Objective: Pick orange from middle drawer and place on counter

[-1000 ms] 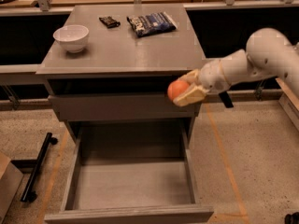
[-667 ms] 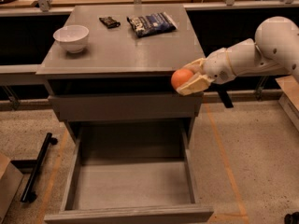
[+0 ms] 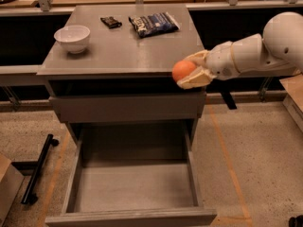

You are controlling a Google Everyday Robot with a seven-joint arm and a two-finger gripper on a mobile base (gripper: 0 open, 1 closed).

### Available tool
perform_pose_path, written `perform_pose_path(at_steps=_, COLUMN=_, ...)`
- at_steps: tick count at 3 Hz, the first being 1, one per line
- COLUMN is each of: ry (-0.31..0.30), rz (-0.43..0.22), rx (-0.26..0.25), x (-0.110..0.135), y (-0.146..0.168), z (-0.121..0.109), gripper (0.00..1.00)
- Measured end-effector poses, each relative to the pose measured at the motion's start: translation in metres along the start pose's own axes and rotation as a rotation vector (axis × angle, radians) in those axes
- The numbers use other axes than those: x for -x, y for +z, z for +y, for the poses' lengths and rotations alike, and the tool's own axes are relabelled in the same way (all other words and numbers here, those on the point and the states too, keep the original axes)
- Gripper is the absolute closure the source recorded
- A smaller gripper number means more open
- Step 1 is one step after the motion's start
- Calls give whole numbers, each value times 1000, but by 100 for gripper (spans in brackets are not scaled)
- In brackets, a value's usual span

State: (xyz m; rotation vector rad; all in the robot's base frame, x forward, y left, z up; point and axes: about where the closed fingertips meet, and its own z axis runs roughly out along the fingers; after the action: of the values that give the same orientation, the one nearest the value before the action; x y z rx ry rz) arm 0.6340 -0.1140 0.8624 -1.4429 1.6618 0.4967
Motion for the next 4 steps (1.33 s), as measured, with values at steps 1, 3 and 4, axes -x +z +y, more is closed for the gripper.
perform_pose_path(at_steps=1, ry=-74, rz=-9, rx=-56, x=33, y=-1, z=-29, gripper=100)
perform_pose_path(at_steps=3, ry=-160, rz=-149, rx=-70, x=55, y=41, z=-105, gripper=63)
perform_pose_path(at_steps=4, ry=-188, rz=-216, rx=-96, x=51, y=59, z=-136, gripper=40)
